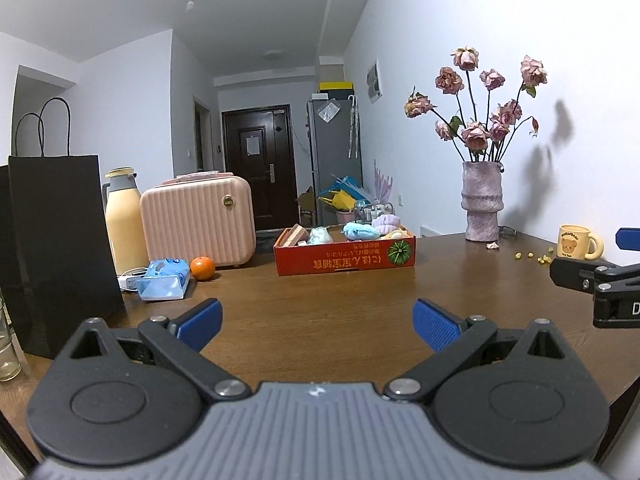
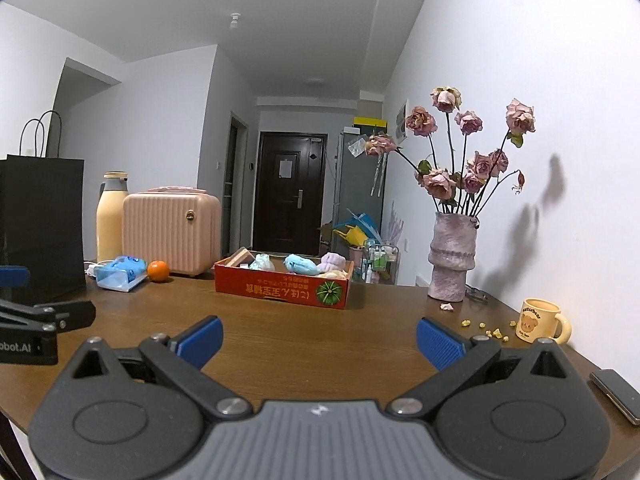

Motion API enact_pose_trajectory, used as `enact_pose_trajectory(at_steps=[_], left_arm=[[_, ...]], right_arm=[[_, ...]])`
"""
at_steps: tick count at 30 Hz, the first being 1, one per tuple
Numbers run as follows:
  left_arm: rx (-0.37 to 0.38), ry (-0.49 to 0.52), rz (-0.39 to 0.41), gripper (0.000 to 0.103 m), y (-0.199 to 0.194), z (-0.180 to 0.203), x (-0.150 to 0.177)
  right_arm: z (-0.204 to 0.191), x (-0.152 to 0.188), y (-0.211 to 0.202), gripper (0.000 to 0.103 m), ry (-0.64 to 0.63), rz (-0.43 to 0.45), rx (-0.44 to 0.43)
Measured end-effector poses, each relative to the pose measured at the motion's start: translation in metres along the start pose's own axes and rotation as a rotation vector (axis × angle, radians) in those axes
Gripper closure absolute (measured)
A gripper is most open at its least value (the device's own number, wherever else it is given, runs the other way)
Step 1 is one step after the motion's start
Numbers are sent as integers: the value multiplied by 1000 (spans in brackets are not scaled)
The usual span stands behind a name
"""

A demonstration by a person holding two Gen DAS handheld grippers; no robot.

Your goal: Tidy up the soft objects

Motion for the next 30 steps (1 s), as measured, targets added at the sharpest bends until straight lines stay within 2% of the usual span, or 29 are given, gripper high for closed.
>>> enact_pose_trajectory(at_steps=[30], left_arm=[[-2,8,-5,0,1,2,1]], right_arm=[[1,1,0,0,3,-1,1]])
Point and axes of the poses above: each gripper's, at about its wrist camera, not at the fingertips, and y roughly the way its jaws point, z to its right, x to its underside, the point moved 10 cm from there along y, roughly the way its jaws point, and after that the axes turned 2 degrees about -y, right-handed, at the moved point
